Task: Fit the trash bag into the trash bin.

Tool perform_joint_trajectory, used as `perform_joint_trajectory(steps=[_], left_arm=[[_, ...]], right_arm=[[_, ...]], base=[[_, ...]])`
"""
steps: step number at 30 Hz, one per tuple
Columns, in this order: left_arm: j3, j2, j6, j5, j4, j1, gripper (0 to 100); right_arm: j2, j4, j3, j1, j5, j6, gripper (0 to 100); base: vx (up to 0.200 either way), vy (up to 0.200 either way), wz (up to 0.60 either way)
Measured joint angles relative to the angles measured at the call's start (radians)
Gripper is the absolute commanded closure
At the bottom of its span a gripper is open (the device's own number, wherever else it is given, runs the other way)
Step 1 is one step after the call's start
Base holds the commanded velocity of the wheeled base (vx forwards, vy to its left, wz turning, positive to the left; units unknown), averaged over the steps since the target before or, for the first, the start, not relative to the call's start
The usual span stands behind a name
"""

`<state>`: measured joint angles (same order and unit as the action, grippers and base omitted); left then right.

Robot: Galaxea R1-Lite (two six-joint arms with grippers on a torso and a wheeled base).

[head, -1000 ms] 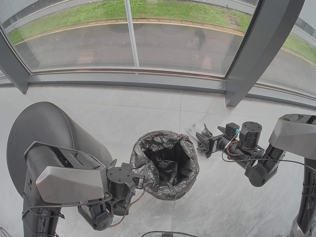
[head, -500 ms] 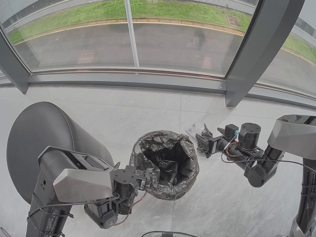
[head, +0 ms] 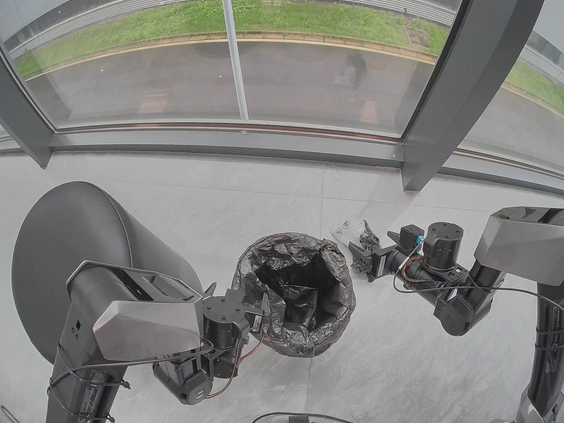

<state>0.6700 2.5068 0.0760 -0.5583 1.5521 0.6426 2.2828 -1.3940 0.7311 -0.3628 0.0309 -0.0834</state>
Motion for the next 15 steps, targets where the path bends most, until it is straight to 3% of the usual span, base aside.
perform_joint_trajectory(steps=[9, 15], left_arm=[[-0.085, -0.176, -0.131, 0.012, 0.001, -0.019, 0], [-0.156, -0.290, -0.244, 0.131, 0.000, -0.092, 0]], right_arm=[[0.010, -0.028, 0.002, 0.025, -0.004, -0.027, 0], [0.033, -0.032, 0.008, 0.072, -0.004, -0.034, 0]], base=[[0.000, 0.000, 0.00], [0.000, 0.000, 0.00]])
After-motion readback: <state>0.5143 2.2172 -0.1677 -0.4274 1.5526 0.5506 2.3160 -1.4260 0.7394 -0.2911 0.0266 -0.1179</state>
